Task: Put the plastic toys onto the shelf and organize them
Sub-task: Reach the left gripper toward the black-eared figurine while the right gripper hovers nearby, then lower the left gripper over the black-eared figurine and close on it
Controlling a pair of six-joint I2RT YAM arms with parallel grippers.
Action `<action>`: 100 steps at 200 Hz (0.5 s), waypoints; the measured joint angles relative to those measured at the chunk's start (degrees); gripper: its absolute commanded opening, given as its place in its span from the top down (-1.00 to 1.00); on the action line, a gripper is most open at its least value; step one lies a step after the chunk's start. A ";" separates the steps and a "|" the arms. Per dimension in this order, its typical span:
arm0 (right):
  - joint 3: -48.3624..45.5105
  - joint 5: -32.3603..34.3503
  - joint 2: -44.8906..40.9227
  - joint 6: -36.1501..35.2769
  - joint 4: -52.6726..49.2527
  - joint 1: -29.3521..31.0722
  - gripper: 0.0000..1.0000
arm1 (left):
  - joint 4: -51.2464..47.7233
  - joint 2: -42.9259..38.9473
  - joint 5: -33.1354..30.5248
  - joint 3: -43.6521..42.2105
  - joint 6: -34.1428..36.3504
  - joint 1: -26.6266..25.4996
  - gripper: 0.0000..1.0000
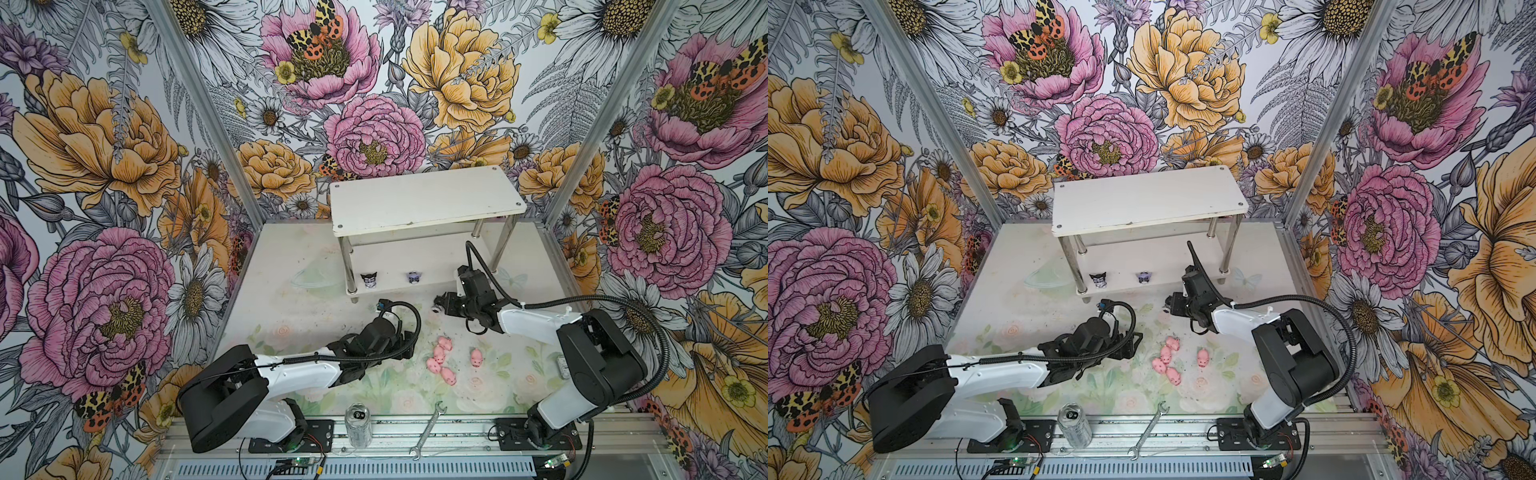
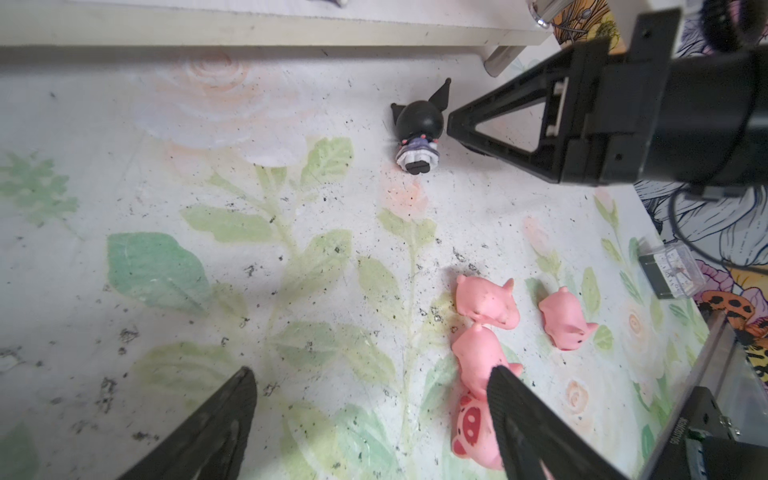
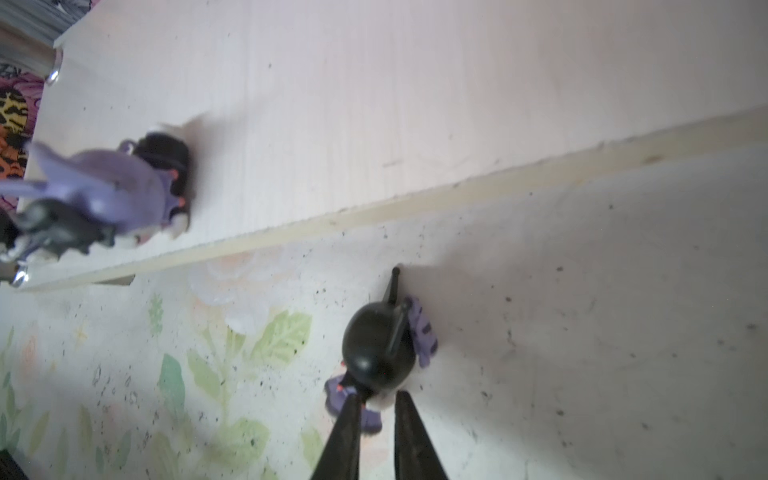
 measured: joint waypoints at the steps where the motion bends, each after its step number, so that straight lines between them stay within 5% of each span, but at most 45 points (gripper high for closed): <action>1: -0.22 -0.07 -0.17 0.09 -0.04 0.11 0.70 | 0.00 0.00 -0.02 0.02 -0.02 0.00 -0.78; 63: -7.85 -0.20 -11.39 3.98 -3.21 8.72 0.73 | -1.73 2.45 -2.25 2.16 1.99 -0.98 -0.83; 100: -11.56 4.26 -24.13 5.29 -9.31 6.21 0.65 | -3.58 9.88 -4.87 10.67 6.64 -3.06 -0.85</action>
